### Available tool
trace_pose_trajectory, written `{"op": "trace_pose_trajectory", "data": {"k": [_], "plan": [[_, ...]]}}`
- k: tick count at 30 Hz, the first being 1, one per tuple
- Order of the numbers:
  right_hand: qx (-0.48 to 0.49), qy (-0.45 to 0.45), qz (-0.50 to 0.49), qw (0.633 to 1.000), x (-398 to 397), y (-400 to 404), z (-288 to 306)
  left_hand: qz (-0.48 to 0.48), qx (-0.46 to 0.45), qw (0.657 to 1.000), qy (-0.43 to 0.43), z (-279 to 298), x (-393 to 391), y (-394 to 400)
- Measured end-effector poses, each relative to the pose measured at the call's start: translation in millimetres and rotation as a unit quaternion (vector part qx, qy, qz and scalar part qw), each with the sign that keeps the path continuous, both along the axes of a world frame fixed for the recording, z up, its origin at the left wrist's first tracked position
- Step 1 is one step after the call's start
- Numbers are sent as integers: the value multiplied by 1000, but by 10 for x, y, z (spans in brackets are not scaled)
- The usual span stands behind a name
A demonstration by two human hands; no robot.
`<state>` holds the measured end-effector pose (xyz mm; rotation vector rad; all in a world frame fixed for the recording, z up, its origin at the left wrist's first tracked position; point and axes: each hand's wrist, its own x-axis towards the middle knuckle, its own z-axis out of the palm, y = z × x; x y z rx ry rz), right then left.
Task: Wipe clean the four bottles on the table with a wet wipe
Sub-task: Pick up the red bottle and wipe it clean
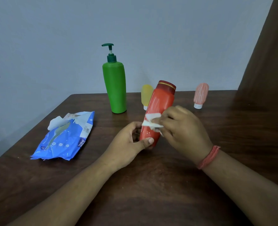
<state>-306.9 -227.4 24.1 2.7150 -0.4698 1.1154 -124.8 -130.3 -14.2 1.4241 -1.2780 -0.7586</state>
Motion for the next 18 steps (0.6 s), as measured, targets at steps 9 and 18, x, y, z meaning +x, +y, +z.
{"op": "trace_pose_trajectory", "data": {"k": [9, 18], "plan": [[-4, 17, 7, 1000, -26, -34, 7, 31, -34, 999, -27, 40, -10, 15], [0, 29, -8, 1000, -27, -20, 0, 48, -39, 998, -33, 56, -35, 24]]}}
